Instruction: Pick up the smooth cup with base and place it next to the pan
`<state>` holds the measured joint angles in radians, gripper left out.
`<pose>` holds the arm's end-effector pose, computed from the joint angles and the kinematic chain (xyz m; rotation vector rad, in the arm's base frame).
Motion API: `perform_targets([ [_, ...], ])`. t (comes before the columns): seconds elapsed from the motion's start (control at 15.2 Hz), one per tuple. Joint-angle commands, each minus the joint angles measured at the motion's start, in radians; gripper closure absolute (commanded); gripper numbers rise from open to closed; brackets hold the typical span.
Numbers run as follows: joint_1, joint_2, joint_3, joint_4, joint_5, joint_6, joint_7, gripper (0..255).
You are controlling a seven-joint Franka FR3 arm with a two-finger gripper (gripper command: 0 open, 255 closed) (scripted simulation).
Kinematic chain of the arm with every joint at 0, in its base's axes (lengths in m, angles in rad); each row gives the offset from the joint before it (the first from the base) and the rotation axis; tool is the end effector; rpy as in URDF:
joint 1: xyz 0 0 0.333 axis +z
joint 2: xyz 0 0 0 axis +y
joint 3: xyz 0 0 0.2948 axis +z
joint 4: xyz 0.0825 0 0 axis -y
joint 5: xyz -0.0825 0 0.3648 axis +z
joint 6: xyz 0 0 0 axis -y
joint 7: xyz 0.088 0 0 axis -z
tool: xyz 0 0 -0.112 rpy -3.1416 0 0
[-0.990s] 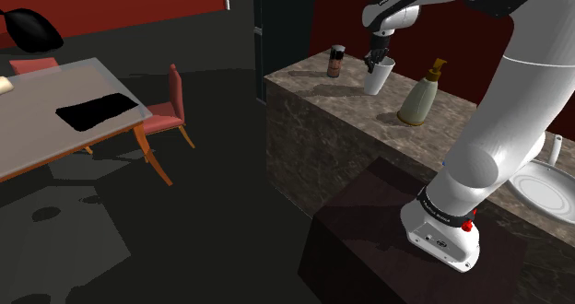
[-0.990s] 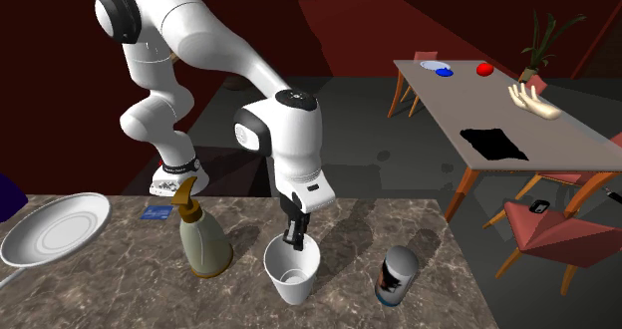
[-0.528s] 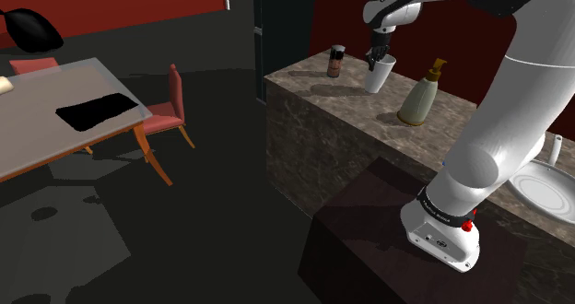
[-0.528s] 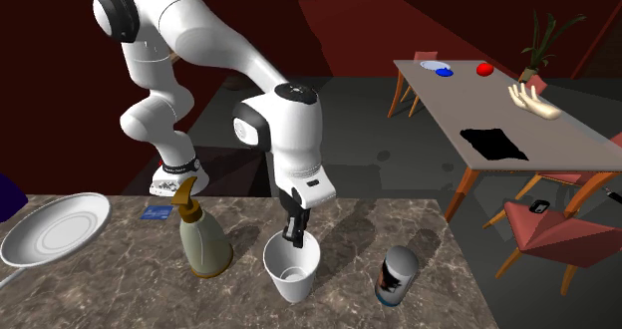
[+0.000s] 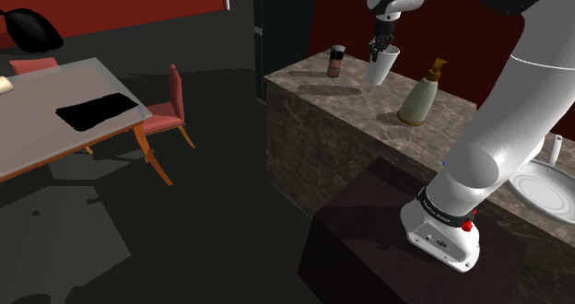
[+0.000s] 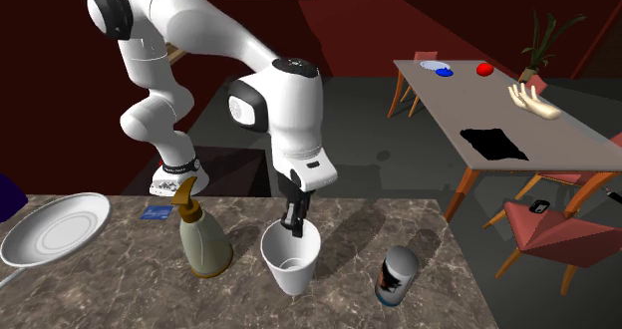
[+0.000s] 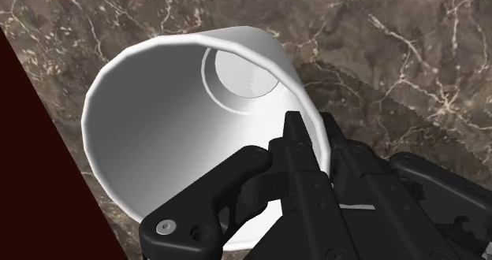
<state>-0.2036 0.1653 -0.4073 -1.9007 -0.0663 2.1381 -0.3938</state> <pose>0.4820 -0.3315 0.4120 2.9819 -0.2632 0.0228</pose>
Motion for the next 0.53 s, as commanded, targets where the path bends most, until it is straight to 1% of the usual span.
perform_targets([
  [0.0, 0.001, -0.009, 0.000, 0.014, -0.003, -0.023, 0.001, 255],
  [0.46, 0.004, -0.035, -0.001, 0.079, -0.011, -0.111, -0.002, 255],
])
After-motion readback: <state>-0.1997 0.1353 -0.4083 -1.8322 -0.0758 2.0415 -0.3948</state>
